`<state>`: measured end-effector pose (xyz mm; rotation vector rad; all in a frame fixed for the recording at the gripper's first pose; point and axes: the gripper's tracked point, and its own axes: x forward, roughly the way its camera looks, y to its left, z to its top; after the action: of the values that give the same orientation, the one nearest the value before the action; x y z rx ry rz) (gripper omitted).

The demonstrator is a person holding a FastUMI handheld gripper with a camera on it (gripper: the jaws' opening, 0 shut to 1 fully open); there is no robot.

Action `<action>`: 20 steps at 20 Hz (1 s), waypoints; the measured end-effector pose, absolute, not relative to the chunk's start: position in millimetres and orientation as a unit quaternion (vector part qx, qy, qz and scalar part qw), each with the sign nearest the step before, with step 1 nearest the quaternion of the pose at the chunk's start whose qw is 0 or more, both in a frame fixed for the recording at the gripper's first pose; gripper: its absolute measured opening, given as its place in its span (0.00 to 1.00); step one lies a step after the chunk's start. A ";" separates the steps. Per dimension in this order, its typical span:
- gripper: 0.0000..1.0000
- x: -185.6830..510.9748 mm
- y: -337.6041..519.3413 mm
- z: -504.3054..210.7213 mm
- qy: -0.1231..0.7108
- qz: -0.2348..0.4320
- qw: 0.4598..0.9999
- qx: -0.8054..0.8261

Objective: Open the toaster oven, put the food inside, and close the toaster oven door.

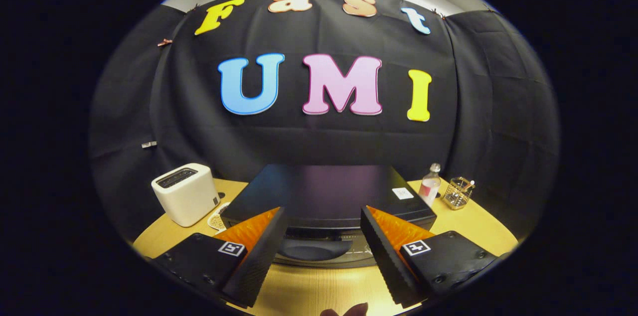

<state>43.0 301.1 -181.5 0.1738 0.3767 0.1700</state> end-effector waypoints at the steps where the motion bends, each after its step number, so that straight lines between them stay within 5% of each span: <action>1: 0.98 43.3 304.9 -189.1 0.197 0.086 0.973 0.086; 20: 0.99 15.0 309.1 -231.1 0.269 0.083 0.956 0.086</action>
<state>15.0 309.1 -231.1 0.1740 0.5465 0.1681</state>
